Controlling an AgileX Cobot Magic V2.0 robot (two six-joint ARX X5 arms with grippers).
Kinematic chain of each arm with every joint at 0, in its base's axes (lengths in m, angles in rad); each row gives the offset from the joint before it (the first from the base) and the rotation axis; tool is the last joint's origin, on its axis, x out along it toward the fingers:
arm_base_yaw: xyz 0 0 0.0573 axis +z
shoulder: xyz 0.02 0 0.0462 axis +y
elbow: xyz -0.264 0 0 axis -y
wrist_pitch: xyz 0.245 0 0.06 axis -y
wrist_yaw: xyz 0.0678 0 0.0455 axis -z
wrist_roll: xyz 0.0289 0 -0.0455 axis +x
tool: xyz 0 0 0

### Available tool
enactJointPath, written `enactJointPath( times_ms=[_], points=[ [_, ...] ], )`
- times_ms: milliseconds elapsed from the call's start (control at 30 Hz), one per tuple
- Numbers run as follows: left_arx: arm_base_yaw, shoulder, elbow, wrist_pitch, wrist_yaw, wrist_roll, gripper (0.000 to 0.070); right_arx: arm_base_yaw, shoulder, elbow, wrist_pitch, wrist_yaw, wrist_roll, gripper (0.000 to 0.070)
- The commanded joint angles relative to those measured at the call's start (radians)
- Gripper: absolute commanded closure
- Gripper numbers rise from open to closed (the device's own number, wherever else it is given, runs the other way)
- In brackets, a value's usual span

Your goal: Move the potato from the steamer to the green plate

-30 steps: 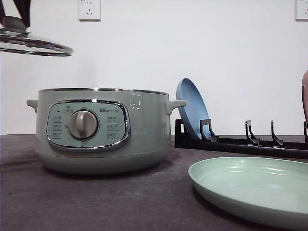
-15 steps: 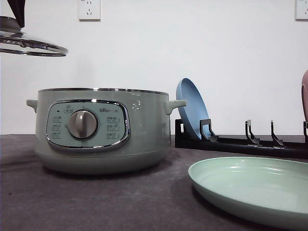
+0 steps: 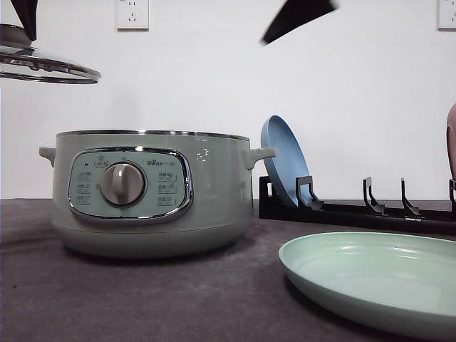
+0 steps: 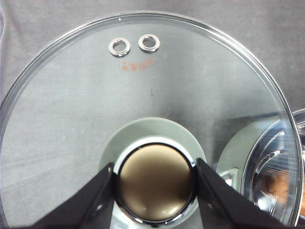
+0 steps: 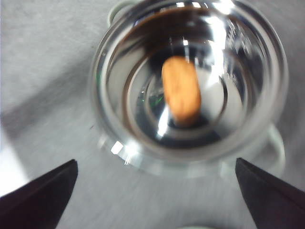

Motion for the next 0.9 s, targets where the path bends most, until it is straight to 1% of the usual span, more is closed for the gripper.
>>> enactJointPath(
  times_ms=[0, 167, 333, 467, 633, 867],
  points=[
    [0.003, -0.023, 0.051, 0.032, 0.003, -0.002, 0.0700, 0.015, 0.090, 0.088, 0.002, 0.001, -0.048, 0.0001],
    [0.003, -0.023, 0.051, 0.032, 0.003, -0.002, 0.0700, 0.037, 0.251, 0.235, 0.008, 0.007, -0.089, 0.0001],
    [0.003, -0.023, 0.051, 0.033, 0.003, -0.002, 0.0700, 0.047, 0.371, 0.324, 0.034, 0.014, -0.124, 0.0001],
    [0.003, -0.023, 0.051, 0.033, 0.003, -0.002, 0.0700, 0.051, 0.428, 0.340, 0.071, 0.021, -0.149, 0.0000],
    [0.003, -0.023, 0.051, 0.032, 0.003, -0.002, 0.0700, 0.066, 0.478, 0.340, 0.096, 0.062, -0.193, 0.0000],
    [0.003, -0.023, 0.051, 0.030, 0.003, -0.003, 0.0700, 0.077, 0.547, 0.340, 0.153, 0.064, -0.210, 0.0000]
  ],
)
